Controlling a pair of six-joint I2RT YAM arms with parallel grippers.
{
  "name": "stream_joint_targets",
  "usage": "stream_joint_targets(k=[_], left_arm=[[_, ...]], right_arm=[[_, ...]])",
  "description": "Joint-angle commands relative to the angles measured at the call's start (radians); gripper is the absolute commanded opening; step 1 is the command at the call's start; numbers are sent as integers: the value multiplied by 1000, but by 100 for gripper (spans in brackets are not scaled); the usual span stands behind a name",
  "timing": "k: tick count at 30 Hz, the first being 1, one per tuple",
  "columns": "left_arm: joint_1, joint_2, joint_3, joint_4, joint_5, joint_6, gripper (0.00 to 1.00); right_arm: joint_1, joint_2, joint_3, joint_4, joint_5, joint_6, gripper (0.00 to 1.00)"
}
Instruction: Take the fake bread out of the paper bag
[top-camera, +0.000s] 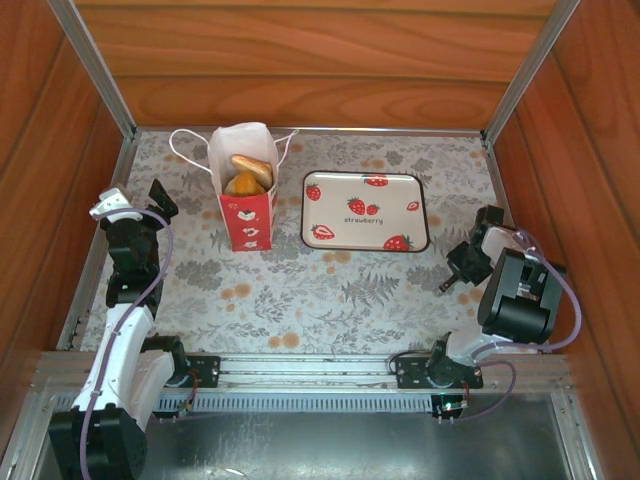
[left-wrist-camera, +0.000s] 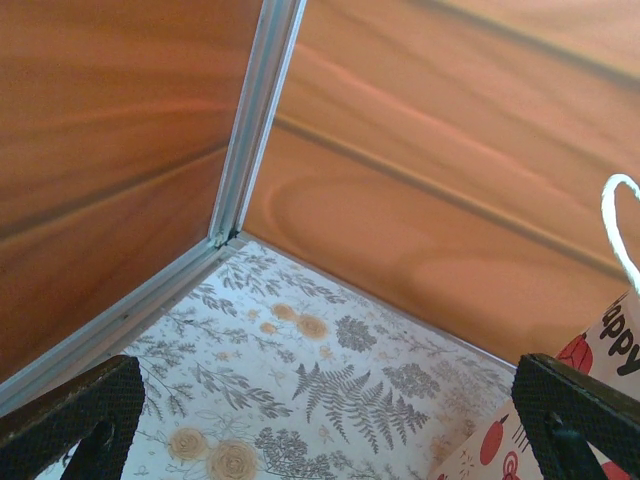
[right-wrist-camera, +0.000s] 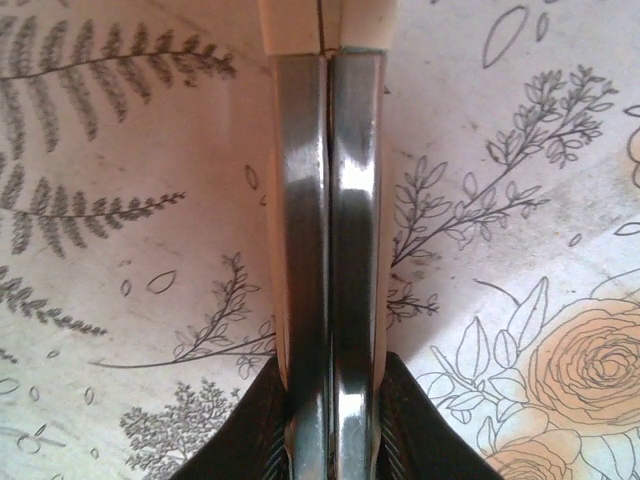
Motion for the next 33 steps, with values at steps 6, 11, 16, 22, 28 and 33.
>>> stream_joint_targets(k=[6,11,16,22,28,33], left_arm=[[4,1,27,5,7,-3,100],[4,-8,23,5,7,-3,100],[4,-16,15,4,3,-6,100],[4,-25,10,2,4,-6,100],[4,-26,13,1,3,-4,100],[3,-33,11,-2,0,1,100]], right_arm=[[108,-165,11,-68,-13,-87,5],[211,-253,25,-114,-18,-98,5],[350,-258,37,-128,-36,-98,11],[516,-166,47,-114,-49,-73,15],[615,-56,72,-75,-35,-40,19],[628,13,82,-44,-31,-28,25]])
